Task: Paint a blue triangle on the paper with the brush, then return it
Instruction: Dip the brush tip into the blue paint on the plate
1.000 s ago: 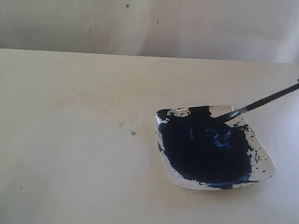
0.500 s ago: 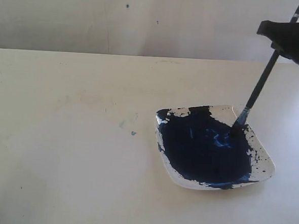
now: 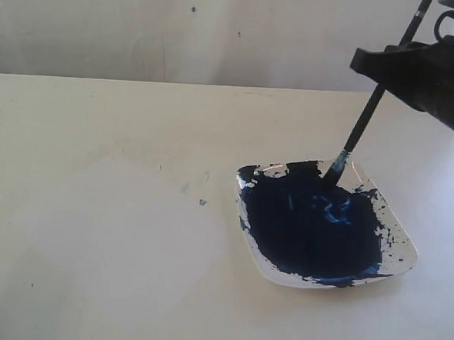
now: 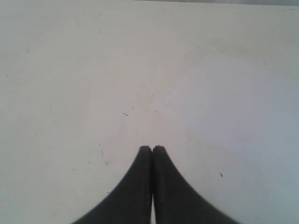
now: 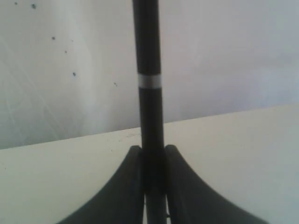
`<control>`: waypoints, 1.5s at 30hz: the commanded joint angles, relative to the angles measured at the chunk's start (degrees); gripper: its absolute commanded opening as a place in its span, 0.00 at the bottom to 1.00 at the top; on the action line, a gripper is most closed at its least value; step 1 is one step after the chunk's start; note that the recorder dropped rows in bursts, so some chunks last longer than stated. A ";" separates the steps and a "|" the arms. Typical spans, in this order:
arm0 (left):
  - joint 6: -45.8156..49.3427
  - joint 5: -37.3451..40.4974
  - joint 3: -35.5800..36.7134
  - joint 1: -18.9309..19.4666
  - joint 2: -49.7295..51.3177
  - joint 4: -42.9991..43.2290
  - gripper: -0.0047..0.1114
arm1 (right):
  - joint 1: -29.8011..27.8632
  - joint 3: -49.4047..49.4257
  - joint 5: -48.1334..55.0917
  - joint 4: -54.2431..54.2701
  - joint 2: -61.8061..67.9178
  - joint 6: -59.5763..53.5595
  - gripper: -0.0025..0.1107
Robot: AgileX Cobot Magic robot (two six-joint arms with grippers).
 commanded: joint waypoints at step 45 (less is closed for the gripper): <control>-0.27 -0.19 0.12 -0.42 -0.23 -0.47 0.04 | -10.53 3.30 -11.73 -66.96 -0.42 44.52 0.02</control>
